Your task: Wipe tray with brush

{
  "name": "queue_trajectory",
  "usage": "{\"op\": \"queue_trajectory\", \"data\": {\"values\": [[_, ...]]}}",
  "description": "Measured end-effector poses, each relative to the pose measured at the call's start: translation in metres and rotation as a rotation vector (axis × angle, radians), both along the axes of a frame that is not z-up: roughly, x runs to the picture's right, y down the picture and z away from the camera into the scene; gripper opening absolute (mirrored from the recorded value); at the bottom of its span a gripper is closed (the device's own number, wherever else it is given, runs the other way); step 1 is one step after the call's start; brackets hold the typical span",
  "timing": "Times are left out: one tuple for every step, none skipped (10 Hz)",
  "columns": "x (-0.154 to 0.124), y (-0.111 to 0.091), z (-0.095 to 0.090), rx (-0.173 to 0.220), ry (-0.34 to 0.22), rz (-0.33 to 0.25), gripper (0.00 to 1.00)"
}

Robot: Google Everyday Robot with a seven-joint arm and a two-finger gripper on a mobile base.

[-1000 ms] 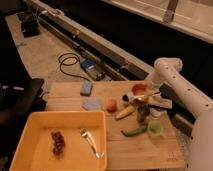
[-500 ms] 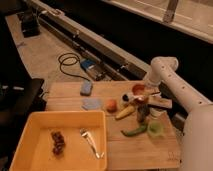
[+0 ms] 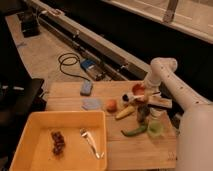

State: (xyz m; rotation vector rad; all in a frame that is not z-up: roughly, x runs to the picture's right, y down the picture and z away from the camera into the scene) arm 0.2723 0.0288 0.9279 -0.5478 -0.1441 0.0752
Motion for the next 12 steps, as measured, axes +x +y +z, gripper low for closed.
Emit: {"op": "queue_trajectory", "data": {"values": [[0.002,0.003,0.003,-0.007,0.005,0.002,0.46],[0.003,0.005,0.004,-0.015,0.009,0.0,0.36],[0.003,0.005,0.006,-0.02,0.014,-0.008,0.26],[0.0,0.006,0.007,-0.026,0.014,-0.021,0.13],[-0.001,0.007,0.008,-0.028,0.014,-0.028,0.06],[-0.001,0.007,0.006,-0.029,0.017,-0.037,0.01],[-0.001,0.004,0.002,-0.019,0.023,-0.039,0.0],[-0.001,-0.004,-0.007,-0.009,0.028,-0.043,0.0],[-0.001,-0.011,-0.015,0.001,0.032,-0.055,0.0],[-0.007,-0.025,-0.03,0.022,0.032,-0.077,0.0],[-0.014,-0.037,-0.044,0.046,0.025,-0.09,0.0],[-0.017,-0.051,-0.06,0.079,0.025,-0.107,0.0]]}}
